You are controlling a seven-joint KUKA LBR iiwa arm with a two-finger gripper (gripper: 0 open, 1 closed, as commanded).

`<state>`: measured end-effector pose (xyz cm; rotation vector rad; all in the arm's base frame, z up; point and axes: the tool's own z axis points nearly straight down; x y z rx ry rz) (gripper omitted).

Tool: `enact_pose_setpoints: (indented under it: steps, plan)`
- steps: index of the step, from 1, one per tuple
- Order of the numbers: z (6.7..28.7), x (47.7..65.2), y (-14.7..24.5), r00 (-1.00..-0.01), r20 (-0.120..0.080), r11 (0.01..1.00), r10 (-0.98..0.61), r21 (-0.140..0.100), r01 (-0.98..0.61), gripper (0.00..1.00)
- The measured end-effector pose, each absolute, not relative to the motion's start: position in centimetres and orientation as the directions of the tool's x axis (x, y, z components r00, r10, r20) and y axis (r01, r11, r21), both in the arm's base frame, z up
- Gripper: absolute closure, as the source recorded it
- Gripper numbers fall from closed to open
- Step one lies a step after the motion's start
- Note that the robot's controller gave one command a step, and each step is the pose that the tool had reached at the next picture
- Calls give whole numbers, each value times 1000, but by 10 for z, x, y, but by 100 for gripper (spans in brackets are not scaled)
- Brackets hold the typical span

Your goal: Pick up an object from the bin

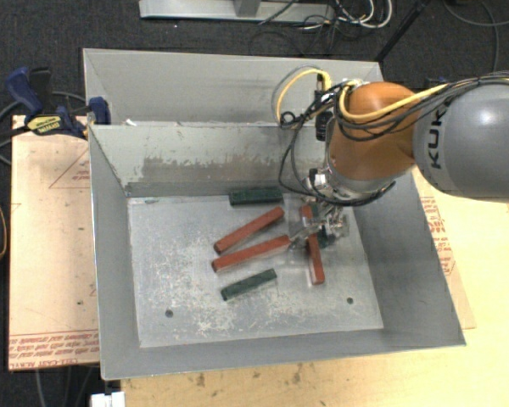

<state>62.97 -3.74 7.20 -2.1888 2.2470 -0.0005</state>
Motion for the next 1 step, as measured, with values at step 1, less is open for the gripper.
enact_pose_setpoints:
  steps: [1]
  plan:
    - [286,632,-44,-58,-2,58,-998,-12,-998,100]
